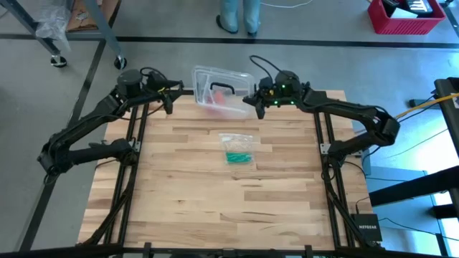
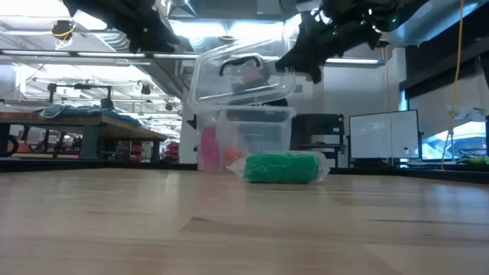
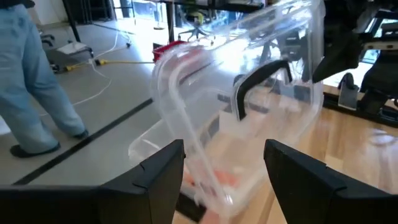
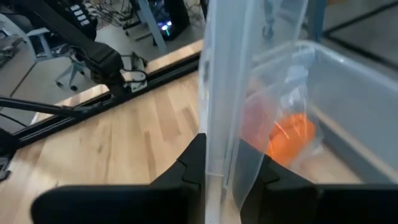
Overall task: Roll bandage
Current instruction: Open the transparent bin
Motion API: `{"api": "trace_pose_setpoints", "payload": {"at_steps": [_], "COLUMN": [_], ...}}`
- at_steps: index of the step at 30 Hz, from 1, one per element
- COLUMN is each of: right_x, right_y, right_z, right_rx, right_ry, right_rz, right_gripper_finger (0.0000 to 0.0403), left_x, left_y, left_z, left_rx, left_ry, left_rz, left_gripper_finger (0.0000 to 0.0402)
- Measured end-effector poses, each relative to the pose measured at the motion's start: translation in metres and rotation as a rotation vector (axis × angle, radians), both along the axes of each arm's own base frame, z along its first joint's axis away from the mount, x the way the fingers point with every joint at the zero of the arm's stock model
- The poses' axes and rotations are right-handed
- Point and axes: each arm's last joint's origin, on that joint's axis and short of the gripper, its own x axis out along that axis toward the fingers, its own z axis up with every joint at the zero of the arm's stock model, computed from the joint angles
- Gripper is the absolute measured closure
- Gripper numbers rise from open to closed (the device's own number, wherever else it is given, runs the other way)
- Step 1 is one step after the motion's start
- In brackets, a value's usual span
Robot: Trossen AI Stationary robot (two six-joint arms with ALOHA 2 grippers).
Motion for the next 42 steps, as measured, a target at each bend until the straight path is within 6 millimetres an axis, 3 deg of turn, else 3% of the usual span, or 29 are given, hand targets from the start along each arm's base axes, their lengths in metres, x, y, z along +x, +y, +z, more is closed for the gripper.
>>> {"api": "trace_pose_setpoints", "payload": {"at_steps": [7, 19, 25, 30, 42], "right_x": [-0.011, -0.009, -0.003, 0.000, -0.050], "right_y": [0.006, 0.008, 0.022, 0.030, 0.059], "right_z": [0.018, 0.012, 0.013, 0.014, 0.053], "right_rx": [-0.077, -0.049, -0.125, -0.163, -0.380], "right_ry": [-0.037, -0.021, -0.039, -0.036, 0.197], "right_rz": [0.002, 0.098, 0.254, 0.280, 0.007], "right_gripper_finger": [0.0354, 0.0354, 0.0354, 0.0351, 0.0355], "left_x": [0.001, 0.007, 0.012, 0.014, 0.014], "left_y": [0.001, 0.001, -0.003, -0.006, -0.007], "left_z": [-0.001, -0.006, -0.007, -0.007, -0.008], "left_rx": [0.001, 0.002, 0.068, 0.074, 0.063], "left_ry": [0.011, 0.041, 0.099, 0.102, 0.104], "left_rz": [0.002, -0.028, -0.086, -0.105, -0.107], "left_gripper_finger": [0.0188, 0.0188, 0.0188, 0.0188, 0.0188]}}
